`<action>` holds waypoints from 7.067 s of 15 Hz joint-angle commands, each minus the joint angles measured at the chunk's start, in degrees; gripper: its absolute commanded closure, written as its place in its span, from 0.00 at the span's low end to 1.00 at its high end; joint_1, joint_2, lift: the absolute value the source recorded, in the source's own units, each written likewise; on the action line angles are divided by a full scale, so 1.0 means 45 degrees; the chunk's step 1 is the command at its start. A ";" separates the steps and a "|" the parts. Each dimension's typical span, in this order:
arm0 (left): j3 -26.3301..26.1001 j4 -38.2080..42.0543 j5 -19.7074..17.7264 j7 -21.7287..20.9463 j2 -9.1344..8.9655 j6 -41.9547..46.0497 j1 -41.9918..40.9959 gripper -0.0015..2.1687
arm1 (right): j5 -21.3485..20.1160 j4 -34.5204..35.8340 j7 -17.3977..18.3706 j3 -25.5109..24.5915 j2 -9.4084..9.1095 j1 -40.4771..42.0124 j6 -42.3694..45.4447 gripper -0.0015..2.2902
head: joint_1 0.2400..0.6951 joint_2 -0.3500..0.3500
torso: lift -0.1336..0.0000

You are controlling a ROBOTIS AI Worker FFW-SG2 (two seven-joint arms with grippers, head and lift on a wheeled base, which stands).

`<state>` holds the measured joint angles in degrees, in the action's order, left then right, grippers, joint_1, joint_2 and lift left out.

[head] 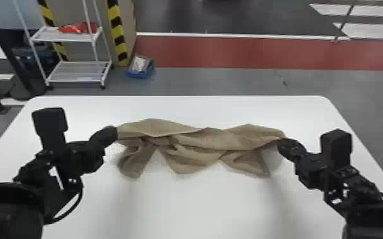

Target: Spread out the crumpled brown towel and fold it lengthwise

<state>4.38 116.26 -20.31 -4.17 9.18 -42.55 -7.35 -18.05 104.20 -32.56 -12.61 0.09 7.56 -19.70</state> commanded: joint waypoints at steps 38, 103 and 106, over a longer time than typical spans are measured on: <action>0.1332 -0.1988 -0.1698 -0.0635 0.0050 0.4894 -0.0612 0.79 | 0.2019 -0.0460 -0.4503 -0.2433 0.1406 -0.3711 -0.4247 0.73 | 0.85 0.44 | 0.07; -0.1129 0.0102 0.2853 0.3349 0.0362 0.6848 -0.3073 0.66 | 0.1315 0.0985 -0.4503 -0.3819 0.0293 0.0410 -0.2138 0.06 | 1.00 0.25 | 0.07; -0.0269 0.0238 0.2404 0.3349 0.0323 0.6926 -0.3073 0.66 | 0.1296 0.0575 -0.4484 -0.3858 0.0352 0.0253 -0.2060 0.06 | 1.00 0.35 | 0.07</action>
<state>1.50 117.13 -8.13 10.90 10.71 -11.69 -21.18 -12.12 107.57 -52.73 -29.81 1.57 9.04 -29.05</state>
